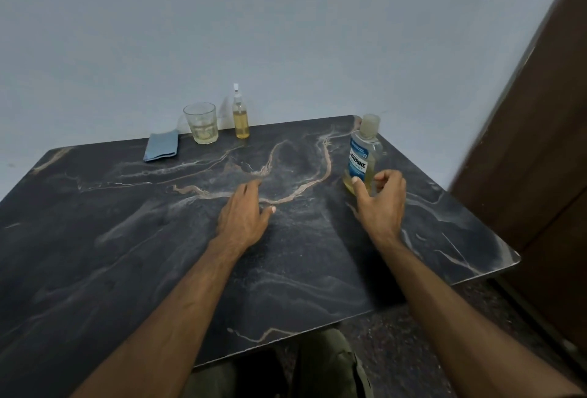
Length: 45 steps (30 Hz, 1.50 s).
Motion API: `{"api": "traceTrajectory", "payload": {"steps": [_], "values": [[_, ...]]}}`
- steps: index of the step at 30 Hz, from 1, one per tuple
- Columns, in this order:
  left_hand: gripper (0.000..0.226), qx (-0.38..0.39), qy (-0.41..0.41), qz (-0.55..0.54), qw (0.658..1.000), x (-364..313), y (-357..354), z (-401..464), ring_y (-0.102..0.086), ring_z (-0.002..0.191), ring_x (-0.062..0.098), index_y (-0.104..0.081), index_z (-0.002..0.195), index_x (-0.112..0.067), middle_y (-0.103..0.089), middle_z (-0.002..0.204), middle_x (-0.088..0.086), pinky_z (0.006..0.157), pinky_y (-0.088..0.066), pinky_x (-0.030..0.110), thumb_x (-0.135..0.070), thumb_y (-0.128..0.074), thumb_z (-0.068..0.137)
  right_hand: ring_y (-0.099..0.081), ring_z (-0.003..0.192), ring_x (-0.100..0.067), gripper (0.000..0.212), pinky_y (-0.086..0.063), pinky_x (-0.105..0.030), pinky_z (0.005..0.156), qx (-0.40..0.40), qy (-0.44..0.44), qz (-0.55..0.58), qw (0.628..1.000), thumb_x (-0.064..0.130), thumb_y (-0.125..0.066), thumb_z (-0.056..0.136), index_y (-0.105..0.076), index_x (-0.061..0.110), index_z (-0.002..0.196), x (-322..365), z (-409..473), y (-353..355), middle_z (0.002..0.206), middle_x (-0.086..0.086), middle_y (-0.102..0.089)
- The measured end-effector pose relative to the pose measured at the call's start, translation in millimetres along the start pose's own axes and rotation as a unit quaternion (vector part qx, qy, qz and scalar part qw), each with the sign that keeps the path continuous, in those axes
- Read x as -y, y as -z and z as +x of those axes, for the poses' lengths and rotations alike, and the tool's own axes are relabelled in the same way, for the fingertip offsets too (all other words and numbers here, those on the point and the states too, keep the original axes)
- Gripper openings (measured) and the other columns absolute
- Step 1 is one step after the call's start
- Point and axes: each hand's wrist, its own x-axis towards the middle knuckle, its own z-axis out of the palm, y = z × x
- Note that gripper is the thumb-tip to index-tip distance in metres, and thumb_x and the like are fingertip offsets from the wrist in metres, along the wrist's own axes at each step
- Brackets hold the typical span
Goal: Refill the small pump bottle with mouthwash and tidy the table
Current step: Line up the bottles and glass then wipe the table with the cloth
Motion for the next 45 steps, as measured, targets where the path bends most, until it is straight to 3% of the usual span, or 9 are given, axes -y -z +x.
{"api": "traceTrajectory", "payload": {"steps": [6,12,15,21,26,30,35,41,45], "values": [[0.064,0.018,0.007,-0.003,1.0,2.8,3.3,-1.0,-0.043,0.132,0.026,-0.029,0.147,-0.016,-0.044,0.145,0.008,0.107,-0.039,0.046,-0.03,-0.061,0.093,-0.054,0.115,-0.02,0.067,-0.05,-0.037,0.095,0.051,-0.066,0.031,0.996,0.035,-0.078,0.083,-0.039,0.014,0.134,-1.3,15.1,-13.7,0.129,-0.005,-0.052],[0.063,0.014,0.009,-0.002,1.0,14.4,6.5,2.4,-0.044,0.131,0.025,-0.03,0.146,-0.016,-0.045,0.145,0.008,0.107,-0.039,0.046,-0.032,-0.061,0.093,-0.054,0.099,-0.011,0.045,-0.041,-0.004,0.045,0.077,-0.061,0.061,0.993,0.021,-0.071,0.09,-0.046,0.017,0.128,-6.8,22.6,-19.0,0.127,-0.001,-0.058],[0.063,0.019,0.016,-0.001,1.0,16.2,6.3,4.7,-0.044,0.132,0.025,-0.031,0.146,-0.016,-0.044,0.146,0.008,0.108,-0.039,0.046,-0.032,-0.061,0.093,-0.054,0.106,-0.008,0.044,-0.043,-0.008,0.062,0.148,-0.054,0.068,0.985,0.019,-0.07,0.09,-0.049,0.02,0.129,-9.9,29.2,-15.9,0.129,0.002,-0.059],[0.066,0.039,0.02,0.011,0.999,14.0,5.1,5.3,-0.044,0.131,0.026,-0.031,0.146,-0.016,-0.044,0.145,0.008,0.108,-0.038,0.05,-0.034,-0.063,0.091,-0.058,0.122,-0.018,0.044,-0.048,-0.036,0.104,0.311,-0.031,0.1,0.945,0.013,-0.072,0.088,-0.052,0.016,0.128,-7.0,36.6,-13.9,0.131,-0.001,-0.062],[0.07,0.049,0.024,0.008,0.998,18.0,9.0,8.3,-0.046,0.129,0.026,-0.032,0.144,-0.018,-0.046,0.144,0.007,0.106,-0.04,0.049,-0.038,-0.067,0.088,-0.055,0.116,-0.011,0.058,-0.045,-0.026,0.1,0.295,-0.01,0.101,0.95,0.016,-0.078,0.083,-0.051,0.013,0.133,-5.6,27.6,-22.3,0.127,0.004,-0.059],[0.075,0.078,0.018,0.027,0.996,24.0,12.8,17.0,-0.046,0.13,0.027,-0.032,0.145,-0.019,-0.045,0.146,0.006,0.105,-0.041,0.048,-0.044,-0.069,0.084,-0.058,0.11,-0.009,0.057,-0.046,-0.013,0.083,0.293,-0.004,0.114,0.949,0.016,-0.082,0.079,-0.053,0.015,0.128,-2.8,28.9,-33.0,0.12,0.006,-0.062],[0.077,0.118,0.023,0.054,0.991,33.8,20.9,42.6,-0.046,0.13,0.027,-0.034,0.144,-0.021,-0.046,0.145,0.008,0.106,-0.04,0.048,-0.046,-0.071,0.082,-0.059,0.118,-0.015,0.06,-0.046,-0.026,0.098,0.312,0.0,0.113,0.943,0.014,-0.081,0.079,-0.051,0.013,0.131,4.9,38.8,-58.9,0.129,-0.002,-0.062],[0.076,0.118,0.046,0.071,0.989,55.4,30.4,86.3,-0.046,0.13,0.028,-0.036,0.142,-0.022,-0.046,0.144,0.008,0.106,-0.041,0.05,-0.048,-0.071,0.081,-0.058,0.112,-0.01,0.057,-0.045,-0.011,0.082,0.31,0.013,0.117,0.943,0.013,-0.081,0.079,-0.053,0.016,0.129,16.1,65.8,-103.8,0.119,0.008,-0.061],[0.076,0.126,0.047,0.082,0.988,71.6,29.4,116.6,-0.045,0.131,0.027,-0.036,0.142,-0.023,-0.045,0.145,0.008,0.106,-0.04,0.05,-0.049,-0.071,0.08,-0.058,0.114,-0.012,0.06,-0.046,-0.019,0.09,0.313,0.013,0.112,0.943,0.017,-0.081,0.079,-0.052,0.015,0.132,18.0,91.6,-139.1,0.126,0.003,-0.062]]}}
